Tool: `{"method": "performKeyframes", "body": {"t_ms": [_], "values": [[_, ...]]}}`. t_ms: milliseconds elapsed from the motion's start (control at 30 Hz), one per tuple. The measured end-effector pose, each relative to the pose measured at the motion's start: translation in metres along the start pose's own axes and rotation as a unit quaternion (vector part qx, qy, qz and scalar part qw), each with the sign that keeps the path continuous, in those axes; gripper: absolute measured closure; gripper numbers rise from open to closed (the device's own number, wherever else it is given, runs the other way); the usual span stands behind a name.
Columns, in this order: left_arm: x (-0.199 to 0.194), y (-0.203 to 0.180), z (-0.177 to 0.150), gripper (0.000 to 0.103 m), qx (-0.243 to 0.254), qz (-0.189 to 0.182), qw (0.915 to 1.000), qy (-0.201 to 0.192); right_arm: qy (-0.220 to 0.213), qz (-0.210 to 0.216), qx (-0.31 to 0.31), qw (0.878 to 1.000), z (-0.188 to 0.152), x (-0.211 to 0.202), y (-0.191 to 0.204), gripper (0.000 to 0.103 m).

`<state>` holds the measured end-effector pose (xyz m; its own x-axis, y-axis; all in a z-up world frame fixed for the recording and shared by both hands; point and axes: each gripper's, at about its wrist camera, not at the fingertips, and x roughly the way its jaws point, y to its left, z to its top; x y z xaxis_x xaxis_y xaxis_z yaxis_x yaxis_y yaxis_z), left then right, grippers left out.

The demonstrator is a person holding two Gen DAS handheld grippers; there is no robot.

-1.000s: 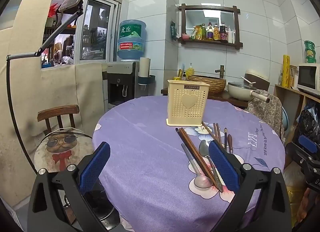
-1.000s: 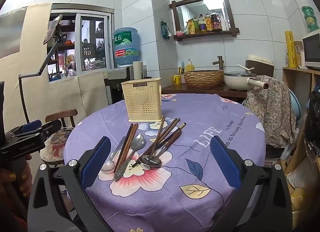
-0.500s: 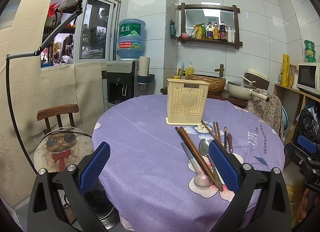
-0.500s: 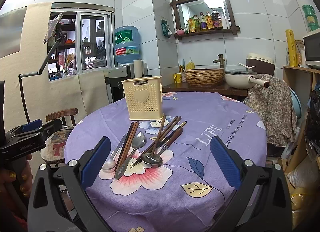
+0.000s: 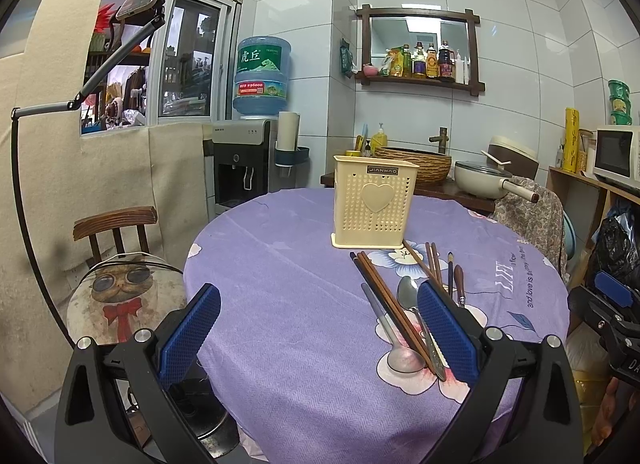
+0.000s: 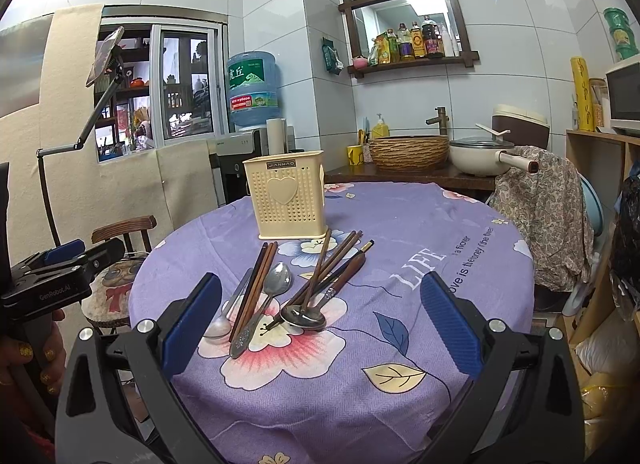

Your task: Organize utensils

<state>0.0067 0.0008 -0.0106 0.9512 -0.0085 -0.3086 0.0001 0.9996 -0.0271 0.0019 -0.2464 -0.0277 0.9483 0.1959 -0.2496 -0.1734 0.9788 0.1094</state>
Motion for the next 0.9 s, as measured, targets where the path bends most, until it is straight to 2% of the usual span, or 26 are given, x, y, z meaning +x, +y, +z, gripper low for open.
{"method": "performKeyframes", "body": {"t_ms": [900], "values": [[0.0005,0.0001,0.0005,0.006,-0.001,0.000,1.0000,0.002,0.007,0.003,0.001,1.000,-0.0057,0.0040,0.0009,0.005]]}}
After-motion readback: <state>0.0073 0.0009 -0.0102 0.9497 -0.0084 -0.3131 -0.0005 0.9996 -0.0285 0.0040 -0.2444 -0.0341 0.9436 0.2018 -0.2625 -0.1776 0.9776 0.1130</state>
